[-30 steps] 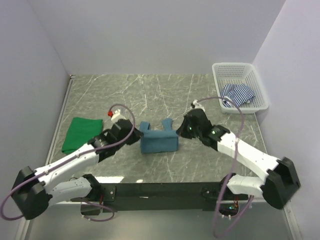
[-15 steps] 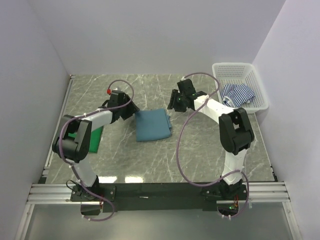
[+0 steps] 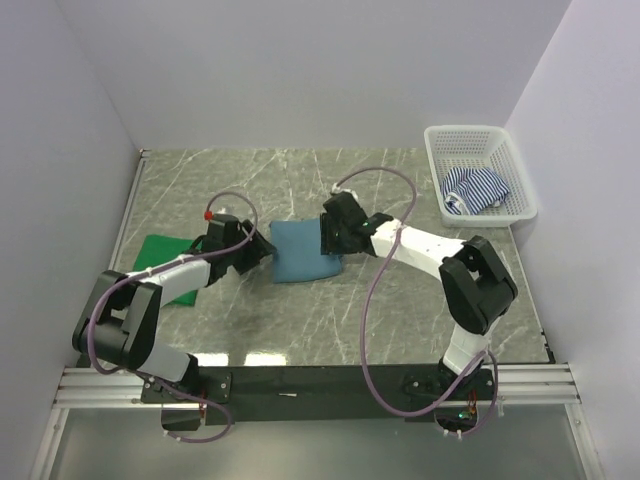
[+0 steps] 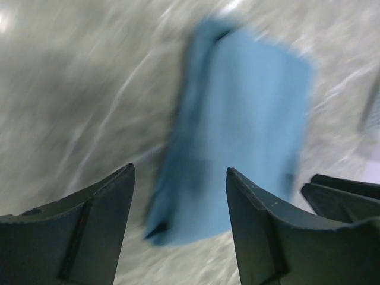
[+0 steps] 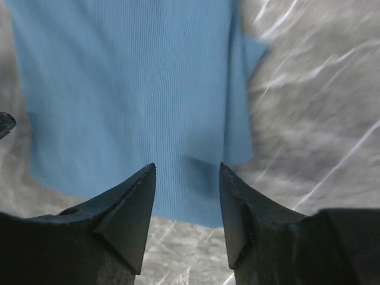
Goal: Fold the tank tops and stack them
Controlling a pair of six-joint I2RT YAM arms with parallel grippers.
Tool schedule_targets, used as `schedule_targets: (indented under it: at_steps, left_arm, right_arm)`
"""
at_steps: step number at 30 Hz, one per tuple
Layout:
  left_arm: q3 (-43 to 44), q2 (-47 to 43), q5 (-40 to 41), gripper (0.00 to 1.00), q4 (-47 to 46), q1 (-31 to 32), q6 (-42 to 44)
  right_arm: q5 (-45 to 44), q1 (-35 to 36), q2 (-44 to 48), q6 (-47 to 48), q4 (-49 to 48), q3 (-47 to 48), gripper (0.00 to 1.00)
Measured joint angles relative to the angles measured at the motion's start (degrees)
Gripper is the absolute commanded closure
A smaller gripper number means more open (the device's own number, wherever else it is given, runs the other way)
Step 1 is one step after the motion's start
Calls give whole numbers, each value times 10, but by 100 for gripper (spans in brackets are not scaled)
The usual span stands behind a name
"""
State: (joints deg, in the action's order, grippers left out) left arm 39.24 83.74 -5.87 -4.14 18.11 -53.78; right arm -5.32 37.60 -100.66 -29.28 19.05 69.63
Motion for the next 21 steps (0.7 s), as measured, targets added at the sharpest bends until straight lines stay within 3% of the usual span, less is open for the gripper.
schedule_targets:
  at_steps: [3,5,6,12,21]
  left_arm:
    - [-34,1,-8,31,1,0,-4]
    - [-45,3,-19,31,0,0,-4]
    - [-47,6,-26,31,-8,0,-5]
    - [-54,34,-66,31,-74,0,-10]
    - [-47,74,-75,33,-128,8,-35]
  right_arm:
    - [-10,20,-7,0,-6,-21,49]
    - [-18,19,-13,-2,-14,-42,54]
    - [-22,17,-16,-4,-17,-54,61]
    - [-27,11,-23,-15,-42,-90,75]
    - [-1,-2,-24,-20,-66,-98,85]
